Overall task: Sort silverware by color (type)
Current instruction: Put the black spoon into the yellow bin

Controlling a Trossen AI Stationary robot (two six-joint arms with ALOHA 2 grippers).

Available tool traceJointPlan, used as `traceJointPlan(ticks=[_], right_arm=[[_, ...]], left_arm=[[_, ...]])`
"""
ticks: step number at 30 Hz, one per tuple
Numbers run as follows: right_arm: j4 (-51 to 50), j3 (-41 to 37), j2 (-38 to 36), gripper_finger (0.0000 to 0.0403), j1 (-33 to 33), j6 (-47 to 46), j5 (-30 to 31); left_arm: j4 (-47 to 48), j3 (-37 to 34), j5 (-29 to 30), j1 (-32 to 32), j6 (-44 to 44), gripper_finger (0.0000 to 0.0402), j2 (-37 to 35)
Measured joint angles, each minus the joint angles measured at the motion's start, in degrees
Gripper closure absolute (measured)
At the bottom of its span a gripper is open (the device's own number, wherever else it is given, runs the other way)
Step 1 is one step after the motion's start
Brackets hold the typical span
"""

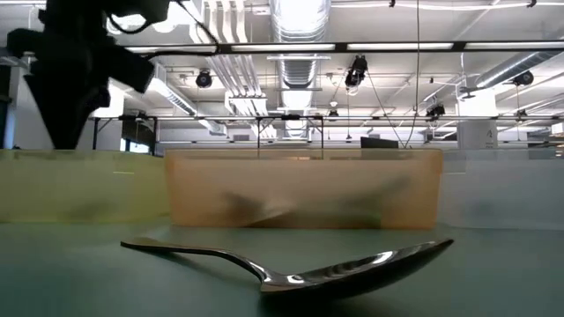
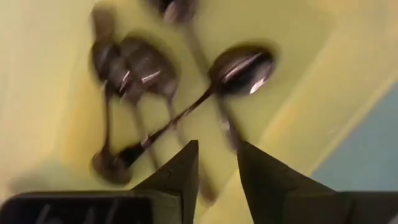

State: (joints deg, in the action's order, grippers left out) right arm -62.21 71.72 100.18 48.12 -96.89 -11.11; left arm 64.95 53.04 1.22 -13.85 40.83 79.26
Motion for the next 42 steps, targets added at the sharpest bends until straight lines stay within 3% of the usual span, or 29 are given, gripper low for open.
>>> traceJointPlan(ticks=[5, 11, 17, 24, 29, 35, 42], right_arm=[[2.93, -1.91, 0.41, 0.0271, 0.00, -0.72, 0.15], [12.32, -5.12, 0.41, 0.0271, 0.00, 0.23, 0.17], [12.56, -8.07, -0.01, 0.0271, 0.00, -2.52, -1.00], [14.83, -9.48, -0.14, 0.0273, 0.11, 0.73, -0.76], [22.48, -14.94, -0.26, 0.0305, 0.08, 0.88, -1.10], [25.72, -18.64, -0.46, 0.0381, -0.16, -0.97, -1.54], [23.56, -16.44, -1.59, 0.0392, -0.14, 1.67, -0.20]], left_arm=[[-5.58, 2.12, -0.29, 0.00, -1.30, 0.0286, 0.00], [-5.90, 6.52, -0.29, -0.09, -1.30, 0.0282, 0.02], [-5.88, 10.79, -0.25, -0.09, -1.60, 0.0282, 0.02], [-6.04, 15.11, 1.28, -0.11, -2.87, 0.0282, 0.11], [-6.66, 18.00, 1.31, -0.31, -2.89, 0.0282, 0.11], [-14.70, 21.14, 1.22, -2.52, -6.38, 0.0285, 0.15], [-29.21, 17.04, 1.05, -5.45, -10.12, 0.0286, 0.20]])
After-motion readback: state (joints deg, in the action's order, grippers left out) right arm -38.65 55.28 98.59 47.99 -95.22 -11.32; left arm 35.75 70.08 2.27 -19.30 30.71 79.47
